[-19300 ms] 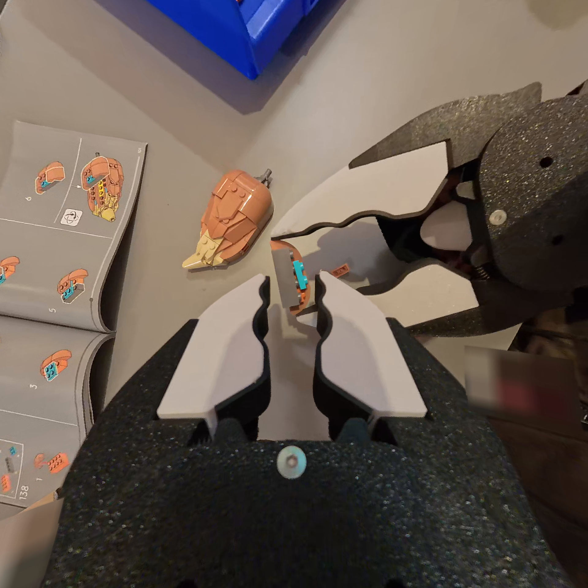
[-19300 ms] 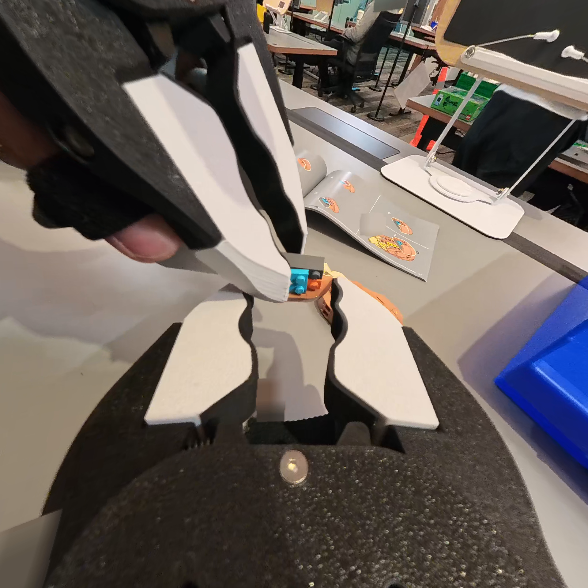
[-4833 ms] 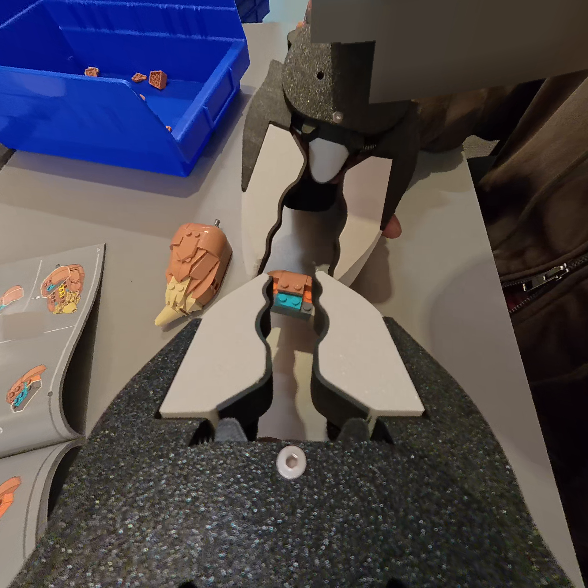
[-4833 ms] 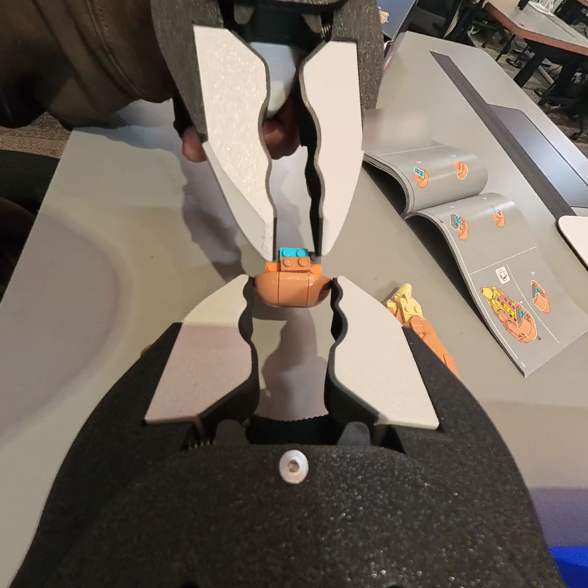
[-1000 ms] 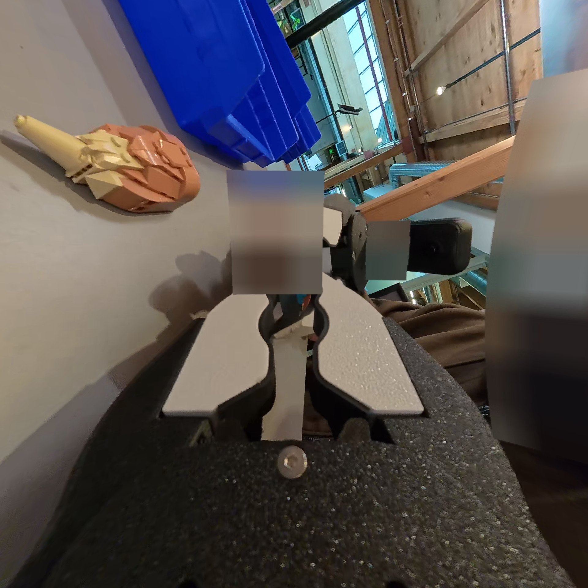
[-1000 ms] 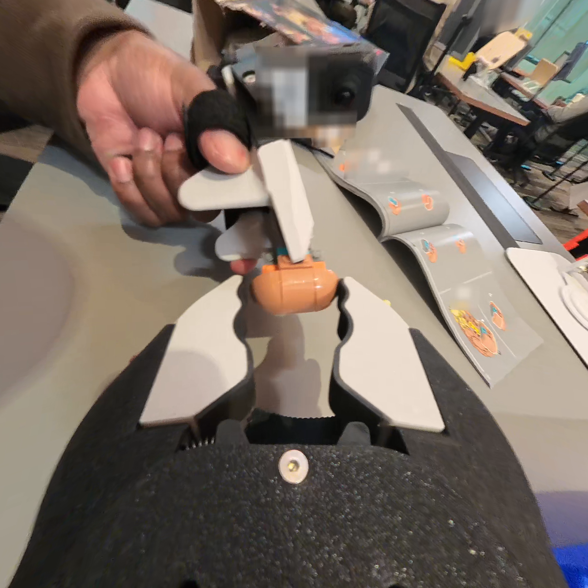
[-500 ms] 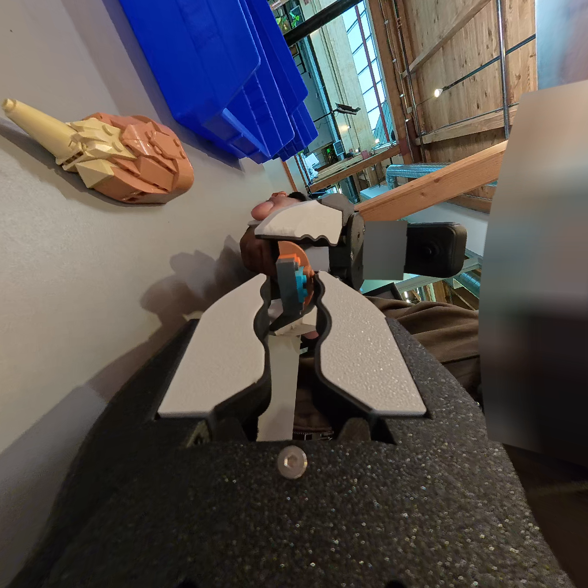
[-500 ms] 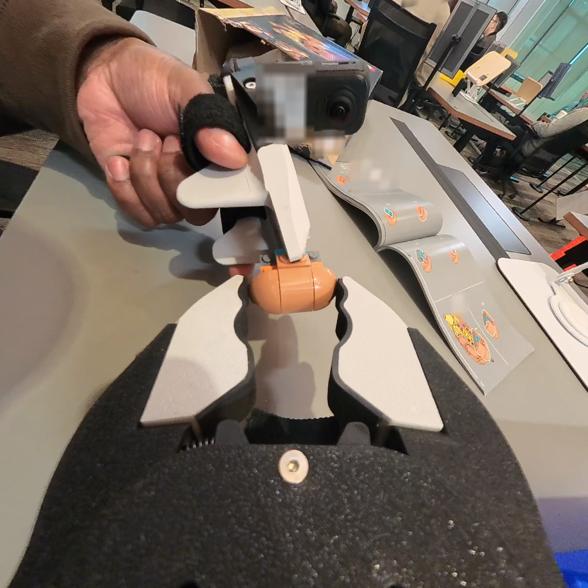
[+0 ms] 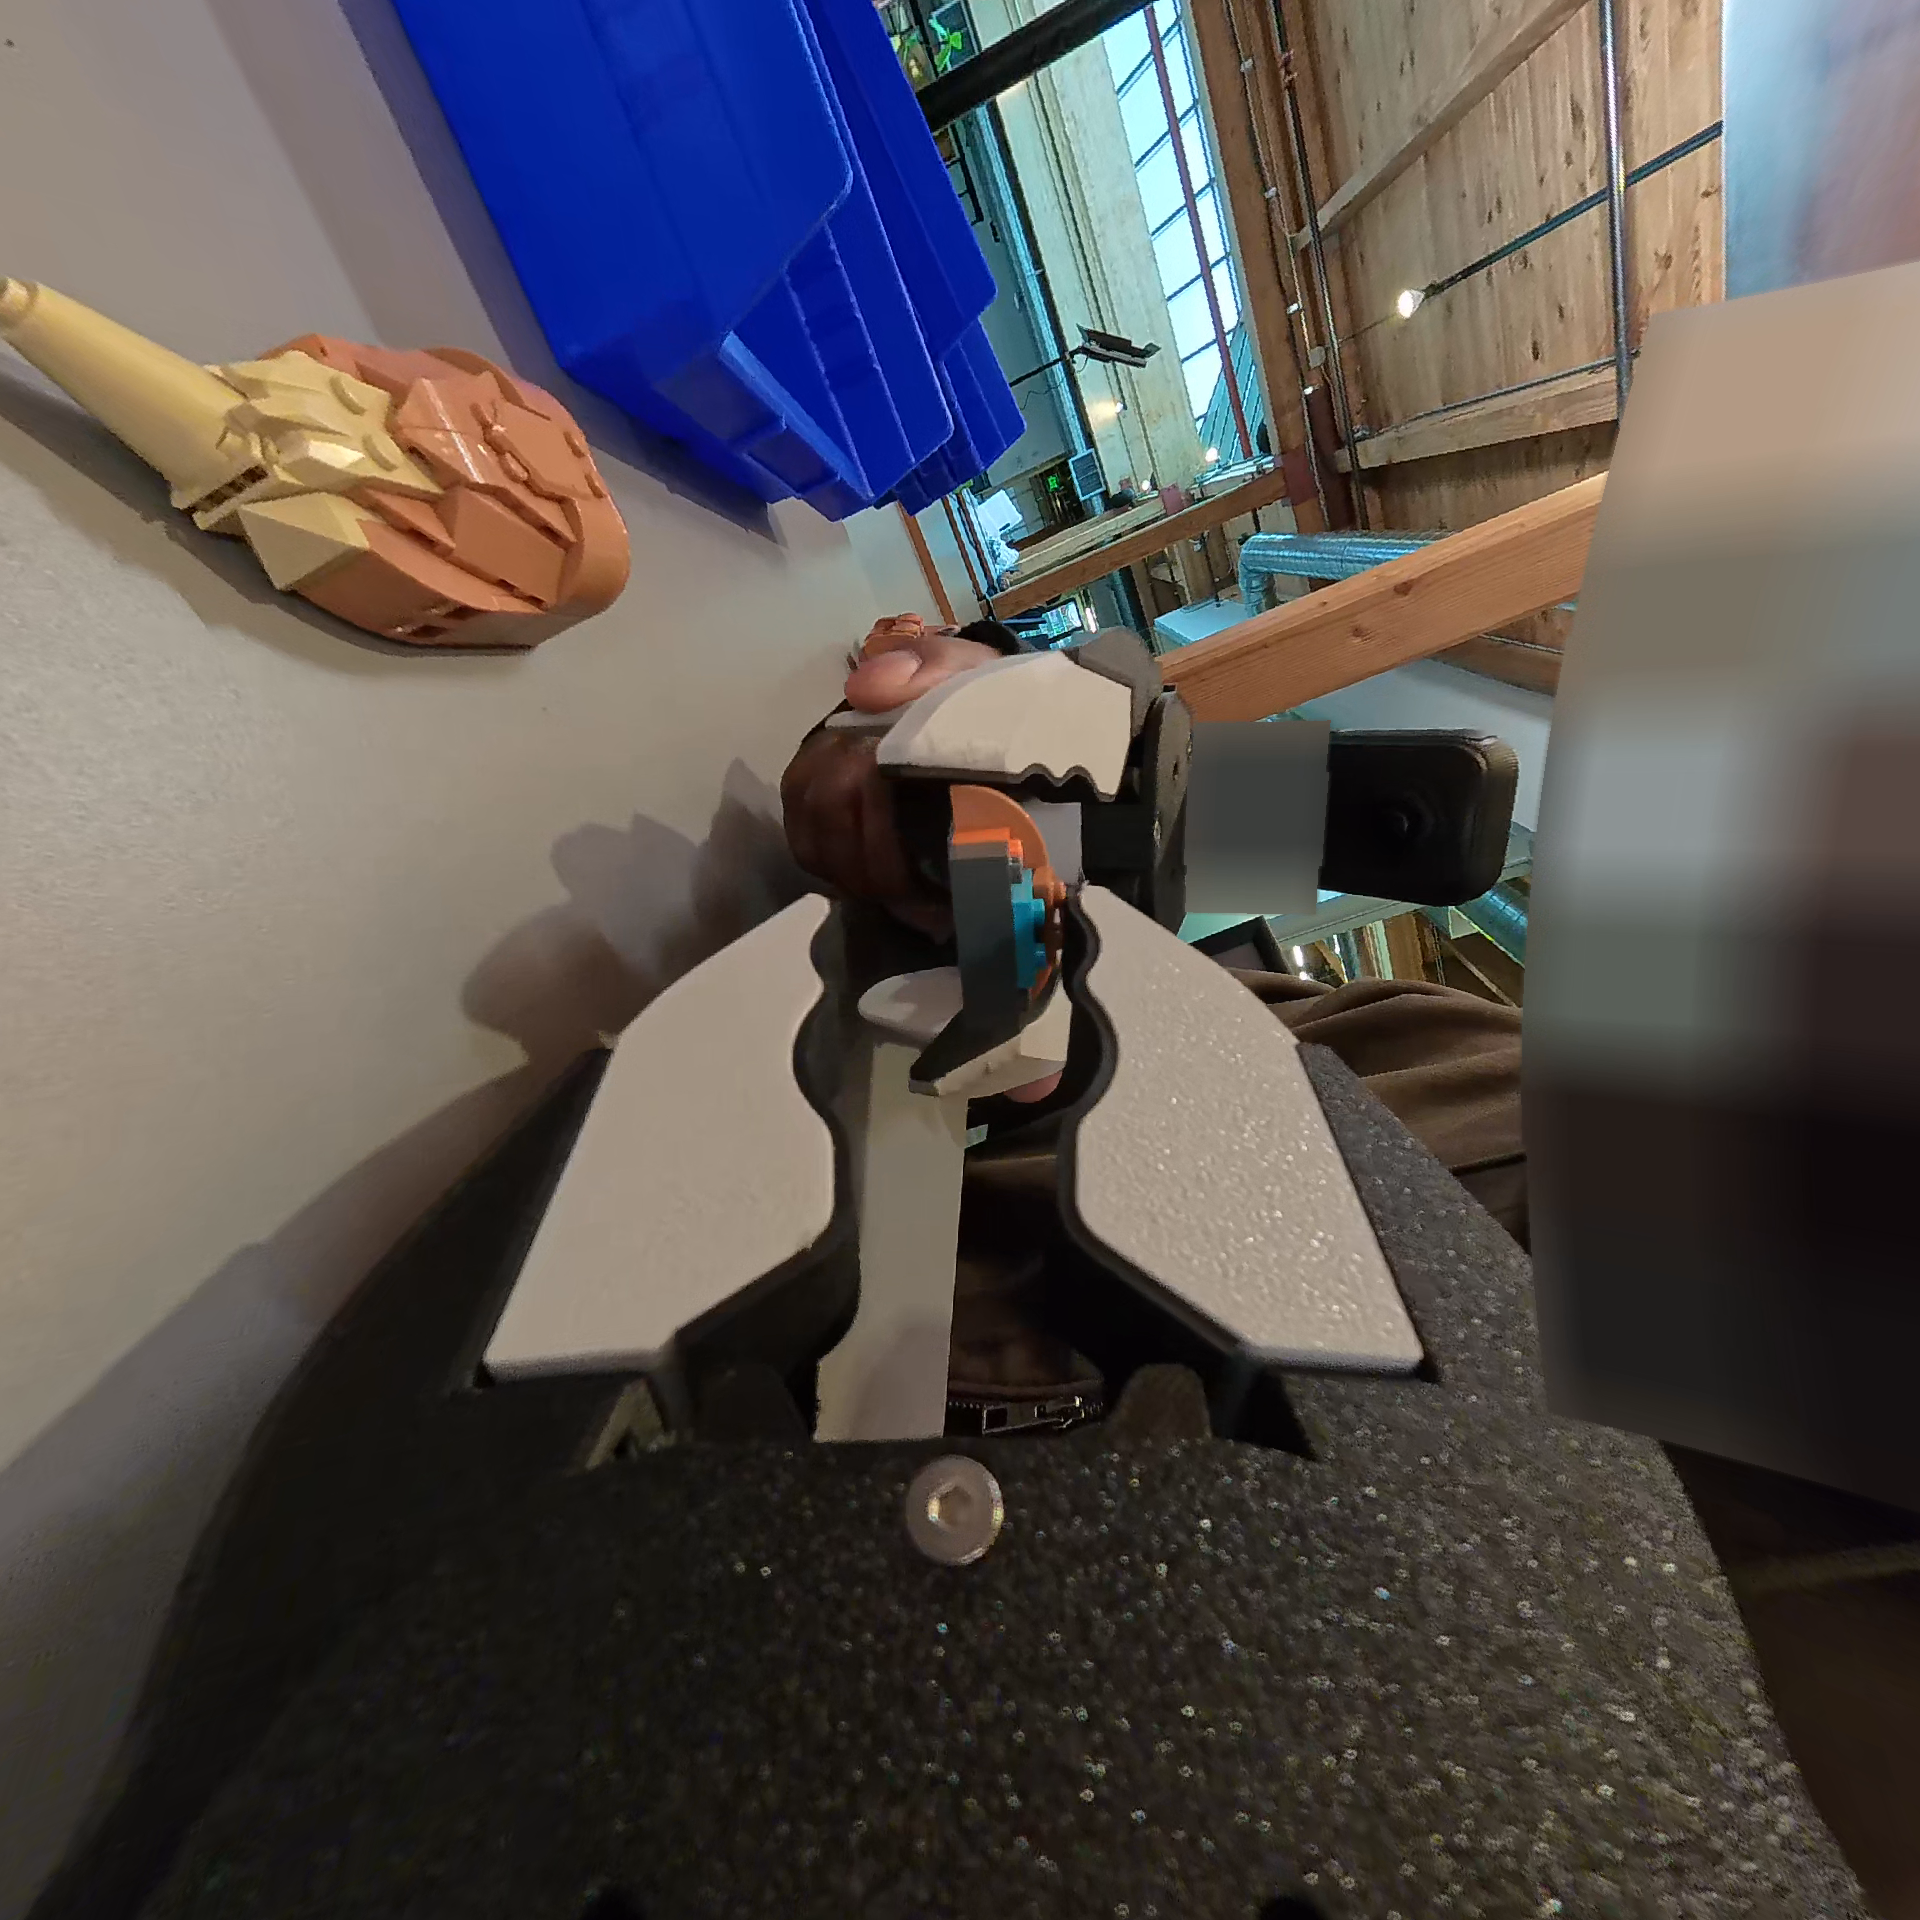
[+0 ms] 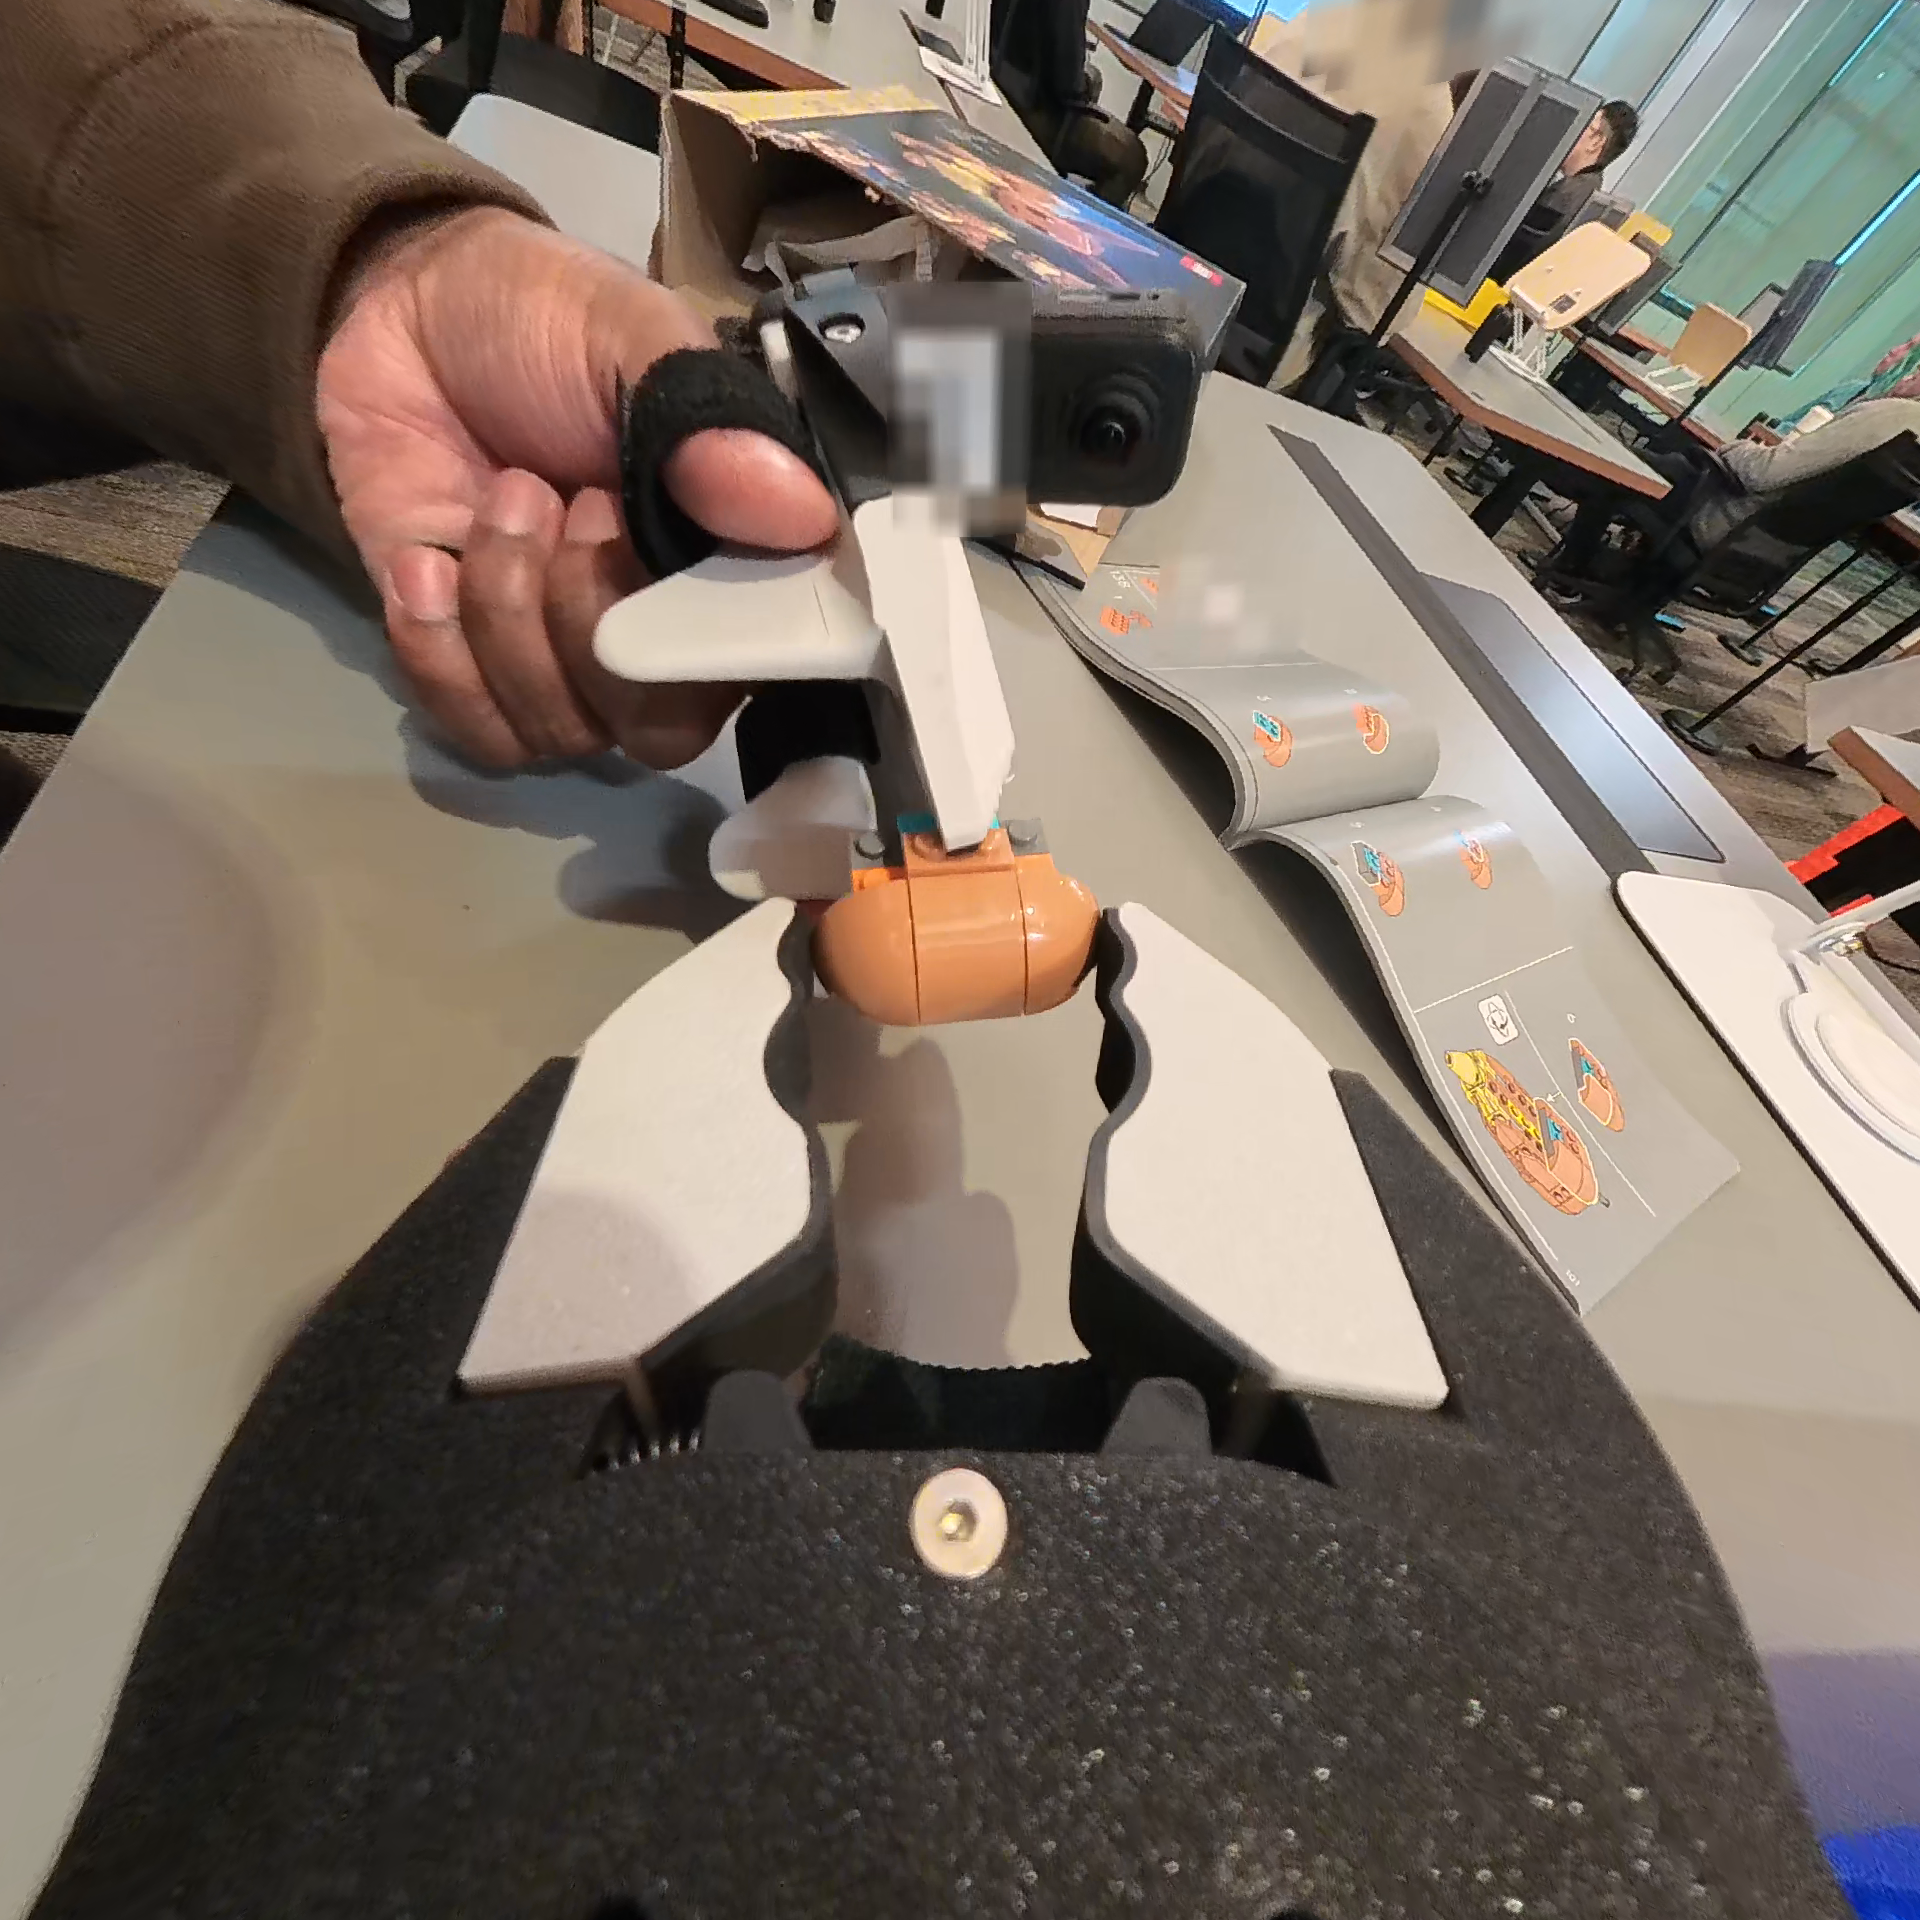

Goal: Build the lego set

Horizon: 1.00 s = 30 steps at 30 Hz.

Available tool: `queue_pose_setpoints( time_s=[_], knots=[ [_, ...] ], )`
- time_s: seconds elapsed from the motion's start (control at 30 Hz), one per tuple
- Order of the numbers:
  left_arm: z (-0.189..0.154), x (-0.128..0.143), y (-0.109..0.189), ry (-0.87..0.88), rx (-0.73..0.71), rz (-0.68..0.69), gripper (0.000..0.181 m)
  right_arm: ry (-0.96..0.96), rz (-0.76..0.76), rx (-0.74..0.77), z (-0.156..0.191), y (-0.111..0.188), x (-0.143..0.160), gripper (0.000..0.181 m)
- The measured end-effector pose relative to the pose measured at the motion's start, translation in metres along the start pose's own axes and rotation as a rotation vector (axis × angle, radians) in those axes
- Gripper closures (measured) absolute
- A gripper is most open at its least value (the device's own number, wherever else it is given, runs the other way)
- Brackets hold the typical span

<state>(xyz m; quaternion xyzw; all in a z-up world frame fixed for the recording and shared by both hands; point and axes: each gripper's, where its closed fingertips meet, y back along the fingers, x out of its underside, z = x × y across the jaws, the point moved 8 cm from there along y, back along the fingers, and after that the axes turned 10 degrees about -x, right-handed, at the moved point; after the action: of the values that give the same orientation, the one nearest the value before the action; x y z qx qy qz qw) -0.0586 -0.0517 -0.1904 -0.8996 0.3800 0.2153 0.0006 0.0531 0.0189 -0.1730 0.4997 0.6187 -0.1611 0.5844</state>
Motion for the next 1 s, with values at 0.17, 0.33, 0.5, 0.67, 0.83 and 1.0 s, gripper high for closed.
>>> queue_pose_setpoints(
  time_s=[0.17,0.33,0.5,0.67,0.83,1.0],
  knots=[
    [0.0001,0.0010,-0.0016,0.013,0.023,-0.004,0.139,0.006,-0.012,0.002,0.0001,0.0009,-0.0009,0.128],
    [-0.0021,0.0019,-0.0028,0.024,0.056,-0.014,0.133,0.007,-0.019,0.008,-0.0004,0.0020,-0.0014,0.128],
    [-0.0014,0.0027,-0.0030,0.030,0.050,-0.018,0.132,0.010,-0.025,0.015,-0.0007,0.0028,-0.0022,0.128],
    [-0.0019,0.0036,-0.0026,0.017,0.036,-0.017,0.138,0.011,-0.017,0.019,-0.0004,0.0022,-0.0022,0.128],
    [-0.0068,0.0040,-0.0016,-0.016,0.059,-0.034,0.153,0.016,-0.007,0.024,0.0001,0.0020,-0.0024,0.128],
    [-0.0081,0.0053,-0.0014,-0.058,0.050,-0.065,0.161,0.021,0.008,0.031,0.0002,0.0012,-0.0015,0.128]
  ],
)
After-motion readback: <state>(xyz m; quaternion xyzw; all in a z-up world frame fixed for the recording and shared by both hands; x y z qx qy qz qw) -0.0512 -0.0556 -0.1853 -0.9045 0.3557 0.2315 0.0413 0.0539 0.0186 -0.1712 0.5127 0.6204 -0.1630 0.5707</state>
